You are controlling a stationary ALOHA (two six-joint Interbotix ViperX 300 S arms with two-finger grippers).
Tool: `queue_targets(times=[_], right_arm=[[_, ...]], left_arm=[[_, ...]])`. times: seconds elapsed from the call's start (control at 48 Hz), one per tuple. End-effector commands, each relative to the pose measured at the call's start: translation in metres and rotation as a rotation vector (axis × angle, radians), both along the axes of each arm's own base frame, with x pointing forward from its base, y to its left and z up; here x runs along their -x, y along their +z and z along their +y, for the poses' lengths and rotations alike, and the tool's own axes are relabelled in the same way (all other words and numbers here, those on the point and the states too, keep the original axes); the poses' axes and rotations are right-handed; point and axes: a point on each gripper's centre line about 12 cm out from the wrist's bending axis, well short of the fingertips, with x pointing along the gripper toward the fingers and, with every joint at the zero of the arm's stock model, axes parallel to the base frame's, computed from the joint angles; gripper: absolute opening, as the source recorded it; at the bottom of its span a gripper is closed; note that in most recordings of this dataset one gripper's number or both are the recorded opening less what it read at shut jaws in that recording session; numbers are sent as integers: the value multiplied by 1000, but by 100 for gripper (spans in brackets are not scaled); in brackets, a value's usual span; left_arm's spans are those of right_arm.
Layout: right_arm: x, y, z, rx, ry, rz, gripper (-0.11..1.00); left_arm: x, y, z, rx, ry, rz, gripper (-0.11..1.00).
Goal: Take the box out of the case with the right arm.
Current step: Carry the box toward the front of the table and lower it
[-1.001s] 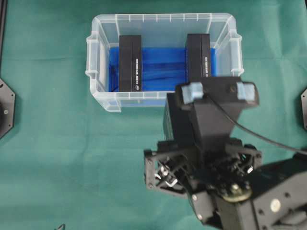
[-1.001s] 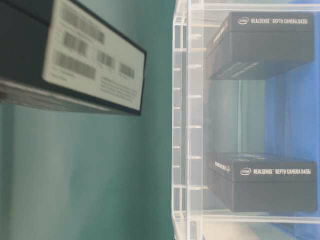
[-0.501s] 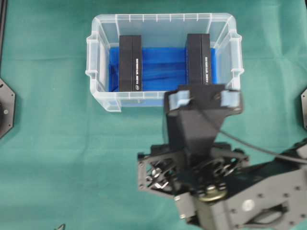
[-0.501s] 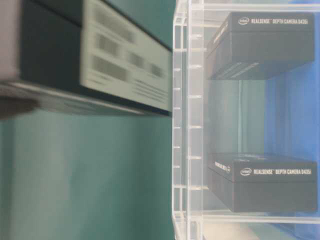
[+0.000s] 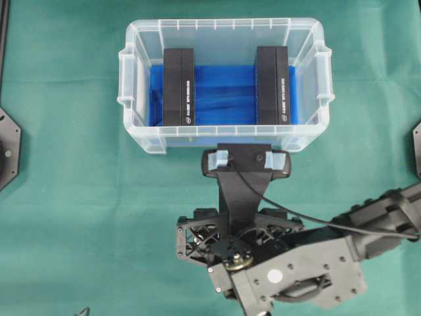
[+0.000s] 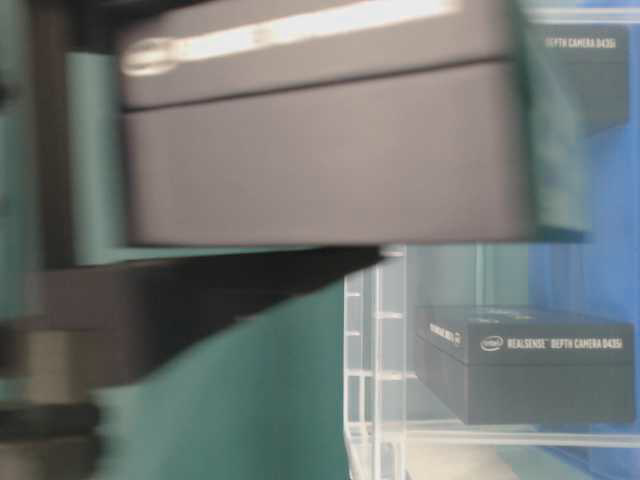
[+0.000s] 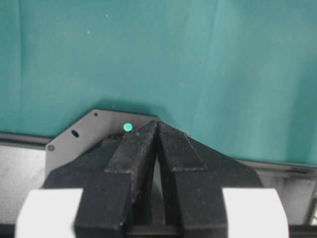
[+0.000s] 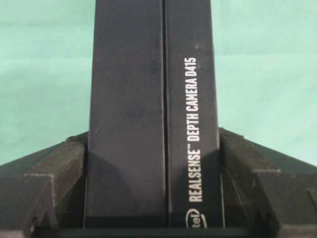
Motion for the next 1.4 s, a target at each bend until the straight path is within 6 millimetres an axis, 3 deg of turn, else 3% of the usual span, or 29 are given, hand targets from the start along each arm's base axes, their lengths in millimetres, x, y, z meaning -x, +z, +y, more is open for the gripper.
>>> queue_targets(times=[0.0, 0.271, 0.438, 1.189, 1.314, 1.376], right_arm=[[3, -2, 1, -15, 5, -31, 66], [6, -65, 0, -31, -12, -44, 66], [7, -87, 0, -51, -16, -73, 66], [2, -96, 4, -100, 8, -125, 66], [2, -95, 4, -102, 8, -129, 88], [2, -94, 4, -102, 8, -130, 92]], left_arm=[[-1, 5, 0, -2, -4, -17, 0], [-2, 3, 0, -2, -4, -9, 0], [-3, 3, 0, -1, -1, -11, 0], [-2, 1, 0, -7, -4, -10, 0], [-3, 0, 0, -8, -4, -7, 0], [-2, 1, 0, -8, -4, -8, 0]])
